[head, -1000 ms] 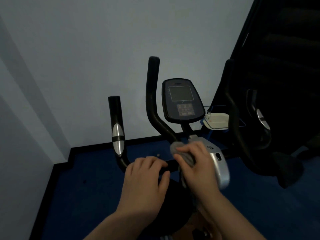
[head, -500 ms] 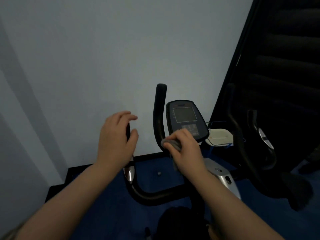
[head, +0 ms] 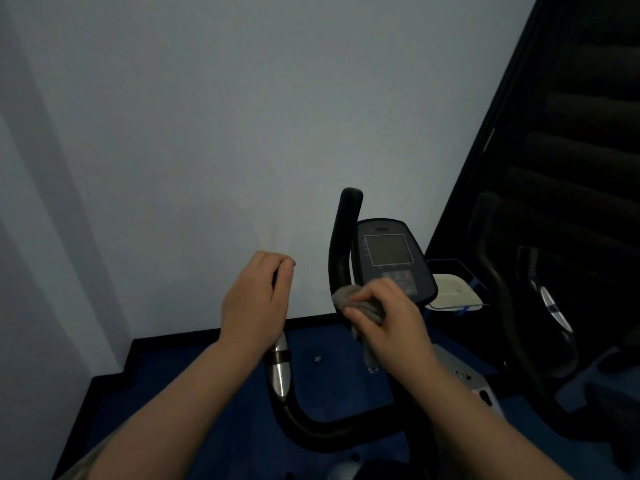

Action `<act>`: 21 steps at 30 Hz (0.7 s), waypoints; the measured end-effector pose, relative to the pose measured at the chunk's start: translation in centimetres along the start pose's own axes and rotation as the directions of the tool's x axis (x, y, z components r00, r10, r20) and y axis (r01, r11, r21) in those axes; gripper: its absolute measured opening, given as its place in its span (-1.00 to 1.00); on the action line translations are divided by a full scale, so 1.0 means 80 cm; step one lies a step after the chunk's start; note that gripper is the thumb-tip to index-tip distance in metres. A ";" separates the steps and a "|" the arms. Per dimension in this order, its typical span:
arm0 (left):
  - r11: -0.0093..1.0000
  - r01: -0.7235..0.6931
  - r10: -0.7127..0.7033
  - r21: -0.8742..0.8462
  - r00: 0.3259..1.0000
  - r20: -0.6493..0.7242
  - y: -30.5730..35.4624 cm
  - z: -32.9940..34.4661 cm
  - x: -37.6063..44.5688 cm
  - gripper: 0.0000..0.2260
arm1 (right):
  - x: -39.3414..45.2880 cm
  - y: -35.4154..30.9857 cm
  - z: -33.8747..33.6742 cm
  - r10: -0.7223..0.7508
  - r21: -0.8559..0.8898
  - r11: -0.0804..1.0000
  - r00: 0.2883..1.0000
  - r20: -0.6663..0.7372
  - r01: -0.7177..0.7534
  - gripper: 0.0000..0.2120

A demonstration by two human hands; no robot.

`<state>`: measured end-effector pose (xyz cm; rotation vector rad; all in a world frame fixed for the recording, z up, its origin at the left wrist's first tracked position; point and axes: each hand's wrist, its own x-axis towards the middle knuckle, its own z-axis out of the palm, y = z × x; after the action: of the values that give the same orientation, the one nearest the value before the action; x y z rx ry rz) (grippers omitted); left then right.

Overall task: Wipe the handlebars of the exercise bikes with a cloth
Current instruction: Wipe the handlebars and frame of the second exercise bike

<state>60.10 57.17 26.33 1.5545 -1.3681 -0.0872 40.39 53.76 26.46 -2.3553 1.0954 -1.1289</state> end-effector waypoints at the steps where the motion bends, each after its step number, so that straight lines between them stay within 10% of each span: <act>1: 1.000 -0.001 0.001 -0.001 1.000 0.001 -0.002 -0.001 0.001 -0.73 | -0.010 0.004 -0.002 -0.003 -0.008 1.000 1.000 -0.017 0.003 -0.83; 18: 0.999 -0.050 0.050 0.001 0.998 -0.022 -0.009 0.002 0.002 -0.80 | 0.052 0.000 -0.023 0.009 -0.078 0.997 1.000 0.009 -0.008 -0.92; 21: 0.998 -0.062 0.062 0.003 0.997 -0.036 -0.007 0.000 0.004 -0.82 | 0.121 -0.027 -0.057 -0.099 -0.048 0.995 0.953 -0.287 0.089 -0.89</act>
<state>60.60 56.84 26.11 1.5070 -1.3867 -0.0196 41.85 48.13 35.71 -2.3415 1.1102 -1.5400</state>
